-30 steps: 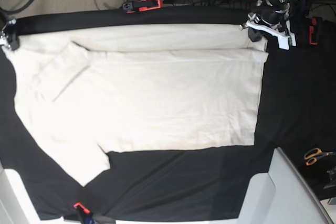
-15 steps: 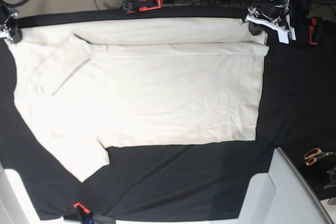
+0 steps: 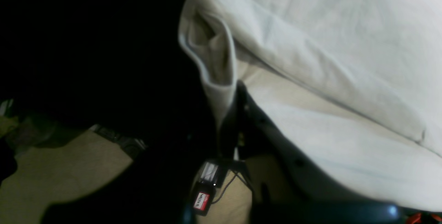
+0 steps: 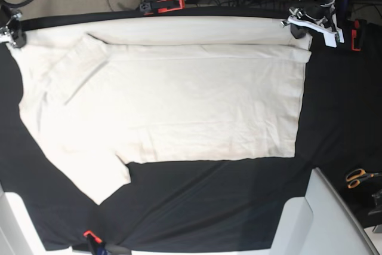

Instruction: Fold the T-shirt properly

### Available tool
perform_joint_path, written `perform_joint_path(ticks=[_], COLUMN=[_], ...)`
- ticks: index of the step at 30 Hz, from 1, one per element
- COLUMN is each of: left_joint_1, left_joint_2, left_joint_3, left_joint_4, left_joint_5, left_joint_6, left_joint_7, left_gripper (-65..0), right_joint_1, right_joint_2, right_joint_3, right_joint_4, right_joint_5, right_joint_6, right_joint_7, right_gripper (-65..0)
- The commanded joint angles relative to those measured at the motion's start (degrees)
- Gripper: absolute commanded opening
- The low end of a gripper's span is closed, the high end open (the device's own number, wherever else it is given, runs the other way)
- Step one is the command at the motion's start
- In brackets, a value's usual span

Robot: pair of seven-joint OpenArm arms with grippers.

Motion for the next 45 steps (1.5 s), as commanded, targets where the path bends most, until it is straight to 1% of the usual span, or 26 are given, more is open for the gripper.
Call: perform_joint_path(ticks=[1,3,4,7,9,10,13,15,16,20,25,27,29,32,34,36,38,40,42,44,45], left_joint_1=[1.02,1.63,1.63,1.72,1.81,1.81,2.51,2.6,2.6,2.69,3.21,2.95,2.86,1.1,0.14,-1.89,-3.47,-5.93,-8.48,-11.12,-12.0], left_joint_2=[-0.58,-0.58,-0.49,-0.31,-0.23,-0.05,-0.23,-0.23,-0.23,0.04,-0.23,-0.14,-0.14,-0.14,-0.23,-1.1,-2.69,-4.53,-7.0,-8.67,-9.28], left_joint_3=[-0.47,-0.47,-0.47,-0.2,-0.2,-0.38,-0.47,-0.9,-2.05,-6.53,-11.63,-14.27,-16.9,-21.04,-23.5,-24.47,-23.85,-21.56,-18.66,-15.32,-14.18], left_joint_4=[0.7,0.79,0.7,-0.18,-0.18,-0.18,-0.18,-0.09,-0.09,-0.18,-0.18,0.26,0.88,3.87,6.68,10.02,11.69,11.69,11.43,11.43,11.25], left_joint_5=[0.02,0.02,0.02,0.02,0.02,0.02,0.02,0.02,0.02,0.02,0.98,2.57,2.83,3.01,3.18,3.27,3.36,3.36,3.36,3.36,3.36], left_joint_6=[0.7,0.7,0.7,0.7,0.7,0.7,0.7,0.7,0.7,0.61,0.61,0.43,0.34,0.34,0.34,0.34,0.34,0.34,0.34,0.34,0.34], left_joint_7=[-1.05,-1.05,-1.05,-1.05,-1.05,-1.05,-1.13,-1.22,-1.22,-1.05,-1.31,-1.31,-1.4,-1.31,-1.05,-1.05,-0.96,0.27,3.88,7.66,8.62], left_gripper=[-65.0,-65.0,-64.8,-48.9,-40.5,-36.7,-25.8,-20.9,-19.4,-18.3,-18.3,-18.3,-18.4,-19.1,-18.8,-18.9,-19.1,-18.8,-19.1,-19.1,-19.1], right_joint_1=[-0.76,-1.02,-1.02,-1.11,-1.46,-1.46,-1.9,-2.17,-2.25,-2.96,-3.84,-4.45,-4.45,-4.1,-3.05,-0.85,2.05,5.83,10.4,15.24,17.26], right_joint_2=[1.25,1.16,0.81,0.1,0.02,0.02,0.02,0.02,0.02,0.02,0.1,0.02,0.02,0.54,2.13,4.24,7.49,10.57,13.64,16.63,17.78], right_joint_3=[0.48,0.48,0.56,0.56,0.56,0.56,0.56,0.65,0.74,3.91,4.7,6.28,7.51,7.51,7.07,4.78,1.0,-3.92,-9.28,-16.23,-19.57], right_joint_4=[0.77,0.86,0.69,0.95,0.95,0.95,0.95,0.95,0.95,0.95,1.48,3.5,5.26,8.77,11.5,12.2,11.5,8.95,3.76,-3.97,-7.67], right_joint_5=[0.87,0.87,0.87,0.87,0.87,0.87,0.87,0.95,0.95,0.87,0.87,0.78,0.6,0.51,0.43,0.43,0.34,0.34,0.34,0.34,0.34], right_joint_6=[0.21,0.21,0.21,0.21,0.21,0.21,0.21,0.21,0.3,0.3,0.3,0.3,0.3,0.3,0.03,0.21,0.21,0.3,0.38,0.38,0.38], right_joint_7=[1.3,1.21,1.21,1.21,1.21,1.21,1.21,1.21,1.3,1.3,1.39,1.47,1.47,1.47,1.39,1.56,1.56,2.18,4.73,9.47,12.02], right_gripper=[-63.9,-59.7,-55.7,-39.5,-31.5,-29.4,-28.7,-28.7,-28.7,-28.5,-28.5,-28.5,-28.5,-28.5,-28.5,-28.5,-28.5,-28.5,-28.4,-28.4,-28.4])
